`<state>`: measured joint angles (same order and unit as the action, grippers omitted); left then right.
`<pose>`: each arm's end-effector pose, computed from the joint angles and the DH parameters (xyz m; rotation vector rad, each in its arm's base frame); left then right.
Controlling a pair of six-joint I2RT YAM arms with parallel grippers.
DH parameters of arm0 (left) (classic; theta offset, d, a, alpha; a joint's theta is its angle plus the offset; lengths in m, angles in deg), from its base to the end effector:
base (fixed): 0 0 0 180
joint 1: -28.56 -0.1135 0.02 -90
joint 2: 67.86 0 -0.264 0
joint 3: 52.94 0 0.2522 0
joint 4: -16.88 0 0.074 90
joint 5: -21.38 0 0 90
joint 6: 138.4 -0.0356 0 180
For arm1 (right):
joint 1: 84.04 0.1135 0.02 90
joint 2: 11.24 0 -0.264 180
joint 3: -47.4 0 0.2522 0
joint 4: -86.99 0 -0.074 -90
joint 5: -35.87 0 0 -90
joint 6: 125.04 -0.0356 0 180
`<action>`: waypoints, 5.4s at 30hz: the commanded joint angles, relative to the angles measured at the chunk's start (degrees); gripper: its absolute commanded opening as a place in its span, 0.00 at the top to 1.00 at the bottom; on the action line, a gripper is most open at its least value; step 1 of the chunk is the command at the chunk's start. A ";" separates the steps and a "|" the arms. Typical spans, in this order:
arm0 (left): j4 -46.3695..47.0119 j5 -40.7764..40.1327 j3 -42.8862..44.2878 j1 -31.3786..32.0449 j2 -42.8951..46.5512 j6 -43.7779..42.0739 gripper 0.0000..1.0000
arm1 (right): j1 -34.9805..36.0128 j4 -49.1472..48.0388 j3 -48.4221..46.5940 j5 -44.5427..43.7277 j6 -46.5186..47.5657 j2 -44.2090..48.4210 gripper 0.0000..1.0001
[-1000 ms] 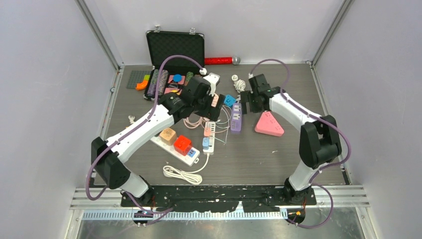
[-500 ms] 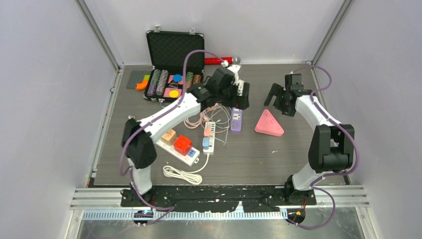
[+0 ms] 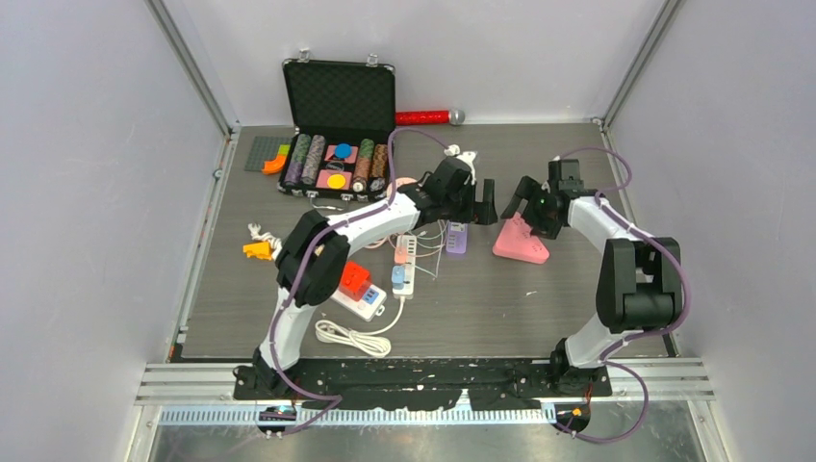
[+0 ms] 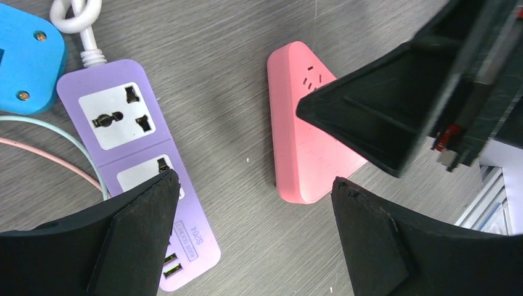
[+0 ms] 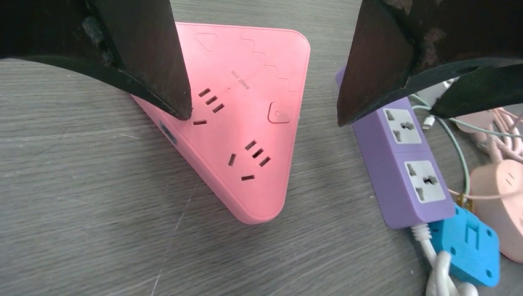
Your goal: Insert the plug
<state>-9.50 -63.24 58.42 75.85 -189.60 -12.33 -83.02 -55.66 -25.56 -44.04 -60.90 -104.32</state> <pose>0.3331 -0.3657 0.2271 0.2864 2.3462 -0.8705 0.3295 0.0121 0.1984 0.4940 2.5548 0.3997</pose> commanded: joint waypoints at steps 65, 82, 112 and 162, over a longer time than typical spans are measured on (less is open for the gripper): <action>-7.73 57.83 6.96 -14.53 7.44 2.48 1.00 | -4.18 -40.86 19.12 41.94 -16.28 19.66 0.02; -6.94 51.32 9.44 -16.00 3.98 2.09 0.39 | -2.95 -65.42 20.18 48.59 -35.82 10.91 0.94; -8.51 20.95 11.08 -16.45 -6.92 3.92 0.28 | -4.77 -59.23 9.70 35.14 -33.53 -9.81 0.95; -17.28 15.75 14.87 -13.03 -14.23 3.81 0.52 | -1.24 -27.34 2.13 26.48 -9.00 -17.48 0.35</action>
<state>-18.53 -45.55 70.86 62.50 -201.66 -7.39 -87.33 -94.30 -21.85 -13.20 -77.73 -122.02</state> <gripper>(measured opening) 0.486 0.591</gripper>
